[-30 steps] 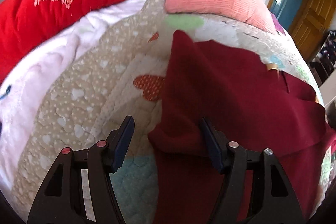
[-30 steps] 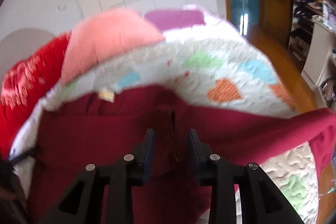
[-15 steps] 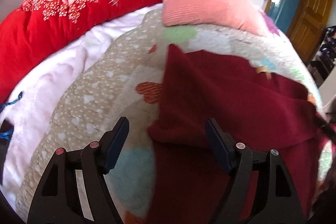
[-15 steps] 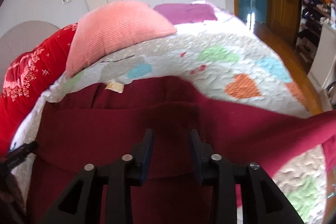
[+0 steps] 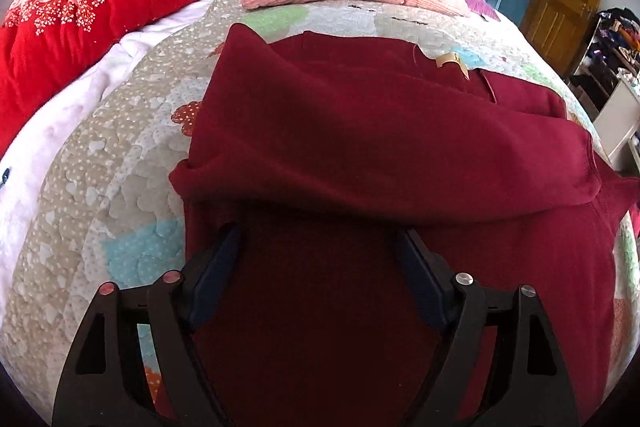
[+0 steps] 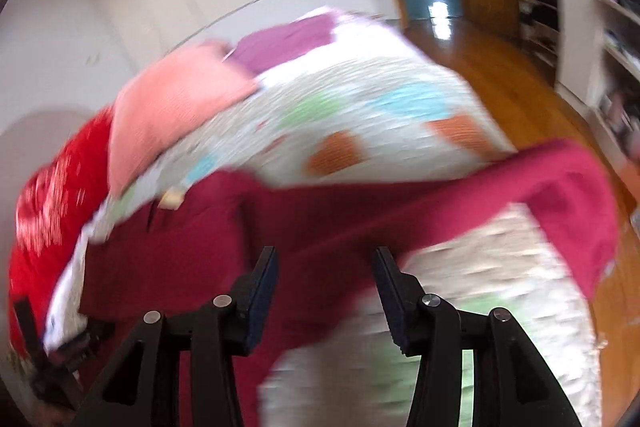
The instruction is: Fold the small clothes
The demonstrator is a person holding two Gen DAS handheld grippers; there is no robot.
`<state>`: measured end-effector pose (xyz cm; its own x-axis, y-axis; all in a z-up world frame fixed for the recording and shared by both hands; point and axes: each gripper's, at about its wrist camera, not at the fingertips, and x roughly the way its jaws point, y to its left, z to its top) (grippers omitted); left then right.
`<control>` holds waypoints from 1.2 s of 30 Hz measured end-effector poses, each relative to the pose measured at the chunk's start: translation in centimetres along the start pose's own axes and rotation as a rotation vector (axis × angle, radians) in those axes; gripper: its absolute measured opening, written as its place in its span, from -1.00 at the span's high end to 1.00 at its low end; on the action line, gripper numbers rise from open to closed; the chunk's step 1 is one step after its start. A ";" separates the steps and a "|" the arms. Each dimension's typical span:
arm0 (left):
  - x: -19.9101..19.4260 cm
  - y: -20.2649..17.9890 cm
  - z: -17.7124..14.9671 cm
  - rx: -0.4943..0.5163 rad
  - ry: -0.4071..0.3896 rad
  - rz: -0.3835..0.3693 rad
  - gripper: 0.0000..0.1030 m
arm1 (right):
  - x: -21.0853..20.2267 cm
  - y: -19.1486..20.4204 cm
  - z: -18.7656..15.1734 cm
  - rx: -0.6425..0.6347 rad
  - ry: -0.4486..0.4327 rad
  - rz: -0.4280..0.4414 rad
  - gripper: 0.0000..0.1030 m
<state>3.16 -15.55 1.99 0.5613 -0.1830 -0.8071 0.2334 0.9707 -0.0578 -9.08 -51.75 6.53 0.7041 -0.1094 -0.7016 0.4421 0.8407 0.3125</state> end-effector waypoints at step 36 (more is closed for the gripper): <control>0.7 0.1 -0.3 -0.001 -0.020 -0.032 -0.81 | 2.0 -18.0 5.0 0.550 -0.051 0.077 0.70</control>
<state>3.31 -15.52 1.23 0.5692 -0.2173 -0.7930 0.2509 0.9644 -0.0841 -12.85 -69.80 2.66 0.7658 -0.0953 -0.6359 0.6034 0.4482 0.6595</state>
